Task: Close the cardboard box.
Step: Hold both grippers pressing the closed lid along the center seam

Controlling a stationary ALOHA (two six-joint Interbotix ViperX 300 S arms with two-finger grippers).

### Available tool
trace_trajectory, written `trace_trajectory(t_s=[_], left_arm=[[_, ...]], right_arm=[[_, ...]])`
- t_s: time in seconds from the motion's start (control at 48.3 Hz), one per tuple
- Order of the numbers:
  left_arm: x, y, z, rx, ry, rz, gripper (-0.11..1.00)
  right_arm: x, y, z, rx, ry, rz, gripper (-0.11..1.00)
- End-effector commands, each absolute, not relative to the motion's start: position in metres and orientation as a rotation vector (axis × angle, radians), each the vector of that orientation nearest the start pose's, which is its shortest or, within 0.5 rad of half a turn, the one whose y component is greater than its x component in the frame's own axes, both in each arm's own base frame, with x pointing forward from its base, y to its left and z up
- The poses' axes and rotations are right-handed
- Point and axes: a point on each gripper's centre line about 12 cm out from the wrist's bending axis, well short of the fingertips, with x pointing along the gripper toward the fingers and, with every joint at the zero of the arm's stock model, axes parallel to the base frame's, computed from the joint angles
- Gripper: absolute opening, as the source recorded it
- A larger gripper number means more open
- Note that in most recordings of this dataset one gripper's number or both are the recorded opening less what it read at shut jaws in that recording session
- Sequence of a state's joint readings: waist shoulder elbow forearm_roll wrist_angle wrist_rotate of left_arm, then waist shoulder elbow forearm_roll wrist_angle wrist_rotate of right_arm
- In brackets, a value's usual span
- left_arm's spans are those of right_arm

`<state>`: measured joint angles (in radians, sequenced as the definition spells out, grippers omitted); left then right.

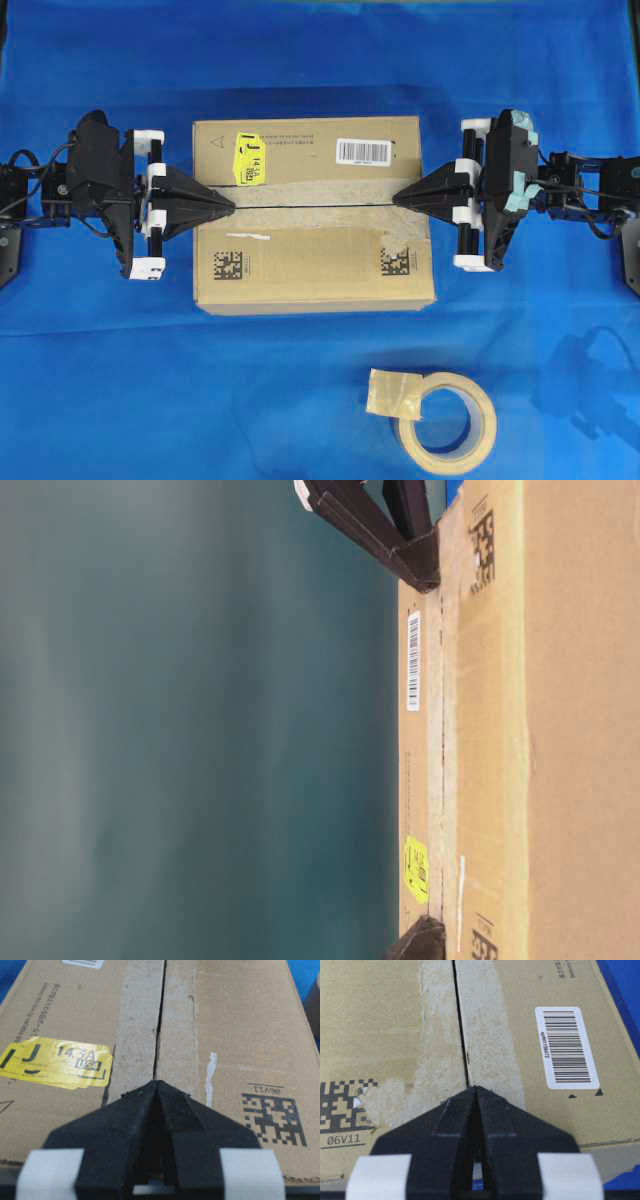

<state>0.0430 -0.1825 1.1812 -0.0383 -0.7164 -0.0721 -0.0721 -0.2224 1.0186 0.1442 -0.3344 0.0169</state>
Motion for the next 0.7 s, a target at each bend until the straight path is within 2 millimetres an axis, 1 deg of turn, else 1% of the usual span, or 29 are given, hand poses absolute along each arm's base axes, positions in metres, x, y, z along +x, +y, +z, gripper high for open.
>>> trace_trajectory(t_s=[0.0, 0.684], left_arm=[[0.2815, 0.0162, 0.1510, -0.103, 0.263, 0.086, 0.00], [0.2826, 0.0158, 0.1514, -0.104, 0.267, 0.085, 0.00]], right_arm=[[0.3079, -0.0285, 0.1690, 0.159, 0.440, -0.155, 0.00], [0.3091, -0.0281, 0.1709, 0.158, 0.434, -0.153, 0.00]])
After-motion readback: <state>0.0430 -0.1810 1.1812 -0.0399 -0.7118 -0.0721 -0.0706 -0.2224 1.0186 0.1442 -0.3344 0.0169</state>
